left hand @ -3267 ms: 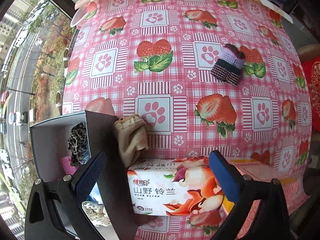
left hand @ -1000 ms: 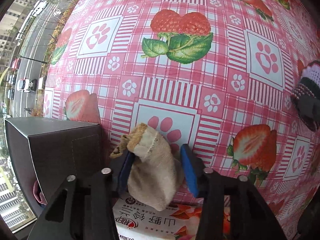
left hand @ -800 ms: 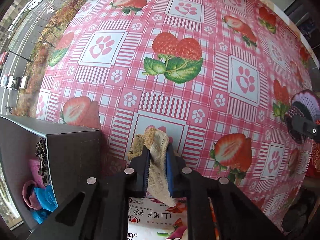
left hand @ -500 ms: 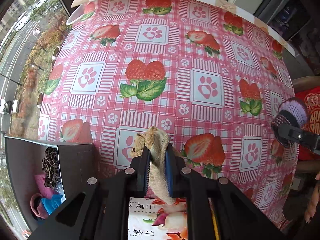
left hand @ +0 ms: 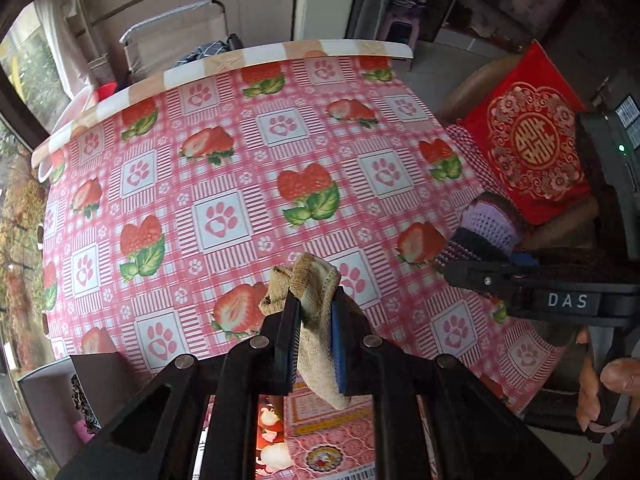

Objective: Organize soft objects
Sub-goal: 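Lift and carry the beige sock with the left tool while the right tool carries the knit cap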

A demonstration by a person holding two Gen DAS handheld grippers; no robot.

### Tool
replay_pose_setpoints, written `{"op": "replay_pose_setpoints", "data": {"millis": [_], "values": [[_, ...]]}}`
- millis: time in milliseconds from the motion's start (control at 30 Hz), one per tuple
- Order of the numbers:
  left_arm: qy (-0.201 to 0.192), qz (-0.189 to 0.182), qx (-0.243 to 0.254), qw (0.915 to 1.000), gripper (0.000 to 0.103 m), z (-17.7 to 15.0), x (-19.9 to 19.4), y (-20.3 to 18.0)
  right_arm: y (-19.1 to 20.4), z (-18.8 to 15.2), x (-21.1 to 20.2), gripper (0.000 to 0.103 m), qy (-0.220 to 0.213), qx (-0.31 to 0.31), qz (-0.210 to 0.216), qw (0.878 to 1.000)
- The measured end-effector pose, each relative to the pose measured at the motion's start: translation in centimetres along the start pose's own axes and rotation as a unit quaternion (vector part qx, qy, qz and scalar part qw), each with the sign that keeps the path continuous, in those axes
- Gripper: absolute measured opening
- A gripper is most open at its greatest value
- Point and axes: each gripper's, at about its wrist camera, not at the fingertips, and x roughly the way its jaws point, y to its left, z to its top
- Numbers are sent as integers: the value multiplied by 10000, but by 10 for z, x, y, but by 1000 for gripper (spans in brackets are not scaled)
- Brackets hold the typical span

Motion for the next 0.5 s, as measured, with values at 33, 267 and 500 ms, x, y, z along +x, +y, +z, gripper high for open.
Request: {"op": "replay_pose_setpoints", "data": {"millis": [33, 267, 500], "values": [[4, -80, 126, 9999, 15, -2, -2, -9, -3, -7, -4, 53, -25, 63, -43, 10000], [-78, -524, 1083, 9927, 15, -31, -26, -67, -20, -63, -27, 53, -49, 336, -424, 9985], [-94, -834, 1504, 9851, 15, -63, -45, -95, -27, -108, -40, 53, -77, 630, -580, 9963]]}}
